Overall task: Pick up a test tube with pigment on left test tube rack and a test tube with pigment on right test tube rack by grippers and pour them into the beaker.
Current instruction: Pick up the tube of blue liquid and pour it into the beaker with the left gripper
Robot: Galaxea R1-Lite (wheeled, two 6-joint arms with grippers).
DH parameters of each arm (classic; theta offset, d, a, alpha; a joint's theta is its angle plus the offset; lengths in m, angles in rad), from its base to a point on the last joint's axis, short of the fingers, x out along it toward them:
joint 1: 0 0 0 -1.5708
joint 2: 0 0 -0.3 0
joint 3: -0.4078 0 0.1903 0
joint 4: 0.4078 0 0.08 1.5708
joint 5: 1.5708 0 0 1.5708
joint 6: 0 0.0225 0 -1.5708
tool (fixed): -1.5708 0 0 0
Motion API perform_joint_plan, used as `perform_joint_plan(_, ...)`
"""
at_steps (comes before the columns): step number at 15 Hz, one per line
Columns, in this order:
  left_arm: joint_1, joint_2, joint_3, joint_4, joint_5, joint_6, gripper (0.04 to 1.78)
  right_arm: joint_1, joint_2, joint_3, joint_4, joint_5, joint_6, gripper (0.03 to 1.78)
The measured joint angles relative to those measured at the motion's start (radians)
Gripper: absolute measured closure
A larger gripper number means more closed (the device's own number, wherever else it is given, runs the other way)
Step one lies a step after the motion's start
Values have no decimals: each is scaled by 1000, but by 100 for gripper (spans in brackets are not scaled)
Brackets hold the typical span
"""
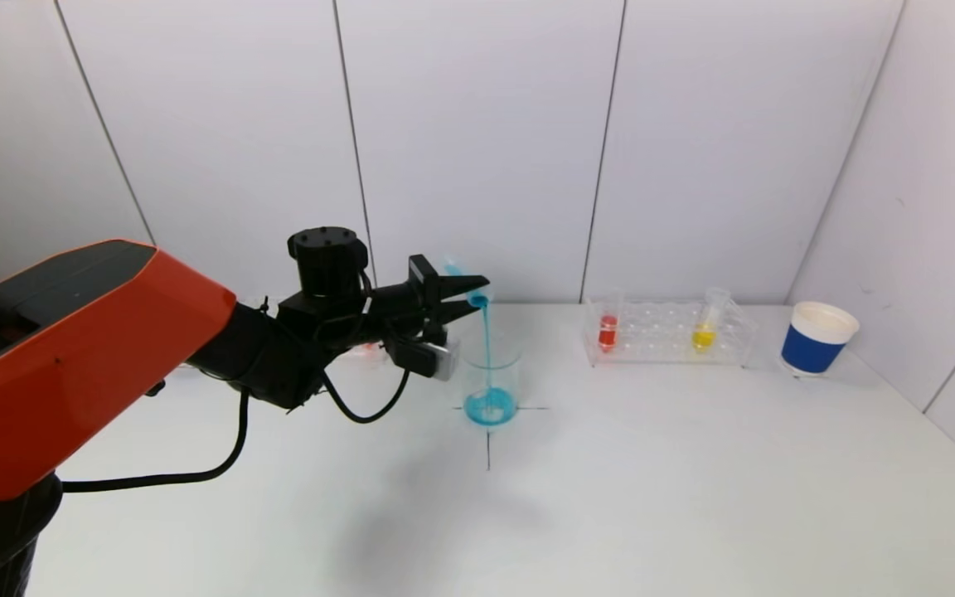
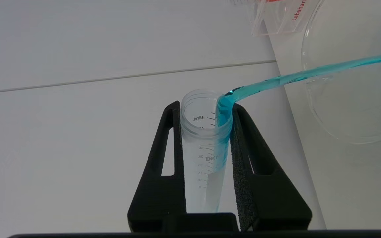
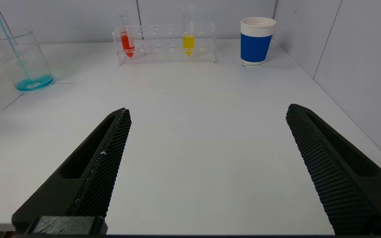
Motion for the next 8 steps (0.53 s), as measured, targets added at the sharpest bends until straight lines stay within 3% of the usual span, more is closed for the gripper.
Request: perform_joint_plan(8,-2,15,-44,9,-1,72,139,0,0,0,0,0,0,10)
